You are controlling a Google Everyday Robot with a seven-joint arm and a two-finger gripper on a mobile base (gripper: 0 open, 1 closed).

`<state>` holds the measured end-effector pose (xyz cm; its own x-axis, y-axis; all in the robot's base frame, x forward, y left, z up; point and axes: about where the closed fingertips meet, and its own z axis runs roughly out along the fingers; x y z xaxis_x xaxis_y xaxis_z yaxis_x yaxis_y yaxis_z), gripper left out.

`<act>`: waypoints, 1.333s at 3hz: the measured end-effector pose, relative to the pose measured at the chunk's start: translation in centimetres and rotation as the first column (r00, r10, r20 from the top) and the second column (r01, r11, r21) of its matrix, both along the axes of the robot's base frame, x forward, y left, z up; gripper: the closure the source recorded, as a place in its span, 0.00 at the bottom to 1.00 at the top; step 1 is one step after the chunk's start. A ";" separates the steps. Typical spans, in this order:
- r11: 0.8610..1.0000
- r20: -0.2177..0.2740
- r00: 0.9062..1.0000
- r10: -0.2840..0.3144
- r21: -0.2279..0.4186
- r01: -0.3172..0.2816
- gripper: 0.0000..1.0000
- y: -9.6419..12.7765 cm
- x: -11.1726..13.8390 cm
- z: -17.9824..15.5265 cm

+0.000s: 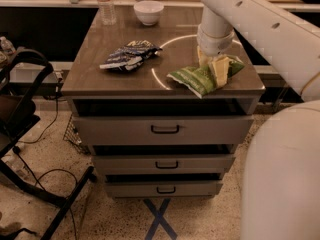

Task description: Move green jalapeno chip bag near white bowl

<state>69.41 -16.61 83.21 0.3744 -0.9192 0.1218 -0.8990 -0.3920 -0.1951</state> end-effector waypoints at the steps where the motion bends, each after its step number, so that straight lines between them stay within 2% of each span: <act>1: 1.000 0.000 1.000 0.000 0.000 0.000 0.95 0.0 0.0 0.2; 2: 1.000 0.000 1.000 0.000 0.000 0.000 1.00 0.0 0.0 0.2; 3: 1.000 0.008 1.000 -0.004 0.001 0.004 1.00 -0.1 0.2 0.9; 4: 0.996 0.138 0.987 -0.083 0.036 0.079 1.00 -1.8 3.5 7.0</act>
Offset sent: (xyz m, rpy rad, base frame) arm 0.0191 0.0070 0.0258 0.0349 -0.0633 0.0366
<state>72.95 -18.42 90.26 0.2796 -0.9499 0.1395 -0.8910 -0.3109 -0.3309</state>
